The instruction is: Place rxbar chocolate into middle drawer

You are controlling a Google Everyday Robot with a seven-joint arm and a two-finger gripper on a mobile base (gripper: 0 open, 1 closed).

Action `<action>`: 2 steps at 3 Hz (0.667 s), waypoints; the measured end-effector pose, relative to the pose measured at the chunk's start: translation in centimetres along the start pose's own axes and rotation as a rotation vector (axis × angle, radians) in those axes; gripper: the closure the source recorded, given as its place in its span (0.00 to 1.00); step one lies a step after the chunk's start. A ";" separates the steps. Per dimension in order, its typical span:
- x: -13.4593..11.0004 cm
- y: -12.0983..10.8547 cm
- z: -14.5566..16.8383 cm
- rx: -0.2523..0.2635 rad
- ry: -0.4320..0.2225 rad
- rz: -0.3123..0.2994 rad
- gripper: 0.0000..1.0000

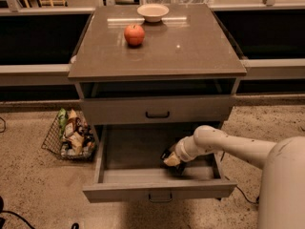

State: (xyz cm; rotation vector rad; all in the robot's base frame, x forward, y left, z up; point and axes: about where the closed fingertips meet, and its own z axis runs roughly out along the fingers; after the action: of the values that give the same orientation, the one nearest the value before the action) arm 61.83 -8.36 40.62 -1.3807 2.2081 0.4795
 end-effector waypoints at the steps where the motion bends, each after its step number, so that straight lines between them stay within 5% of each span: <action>1: 0.6 -0.7 0.3 -0.016 -0.023 0.022 0.35; 2: 0.7 -1.0 -0.1 -0.044 -0.061 0.028 0.13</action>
Offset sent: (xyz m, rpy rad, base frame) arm 0.0095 -0.0219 0.0068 0.1448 0.0247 0.0246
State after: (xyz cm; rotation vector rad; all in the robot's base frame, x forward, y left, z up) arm 62.50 -9.34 40.23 -1.3407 2.1830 0.5753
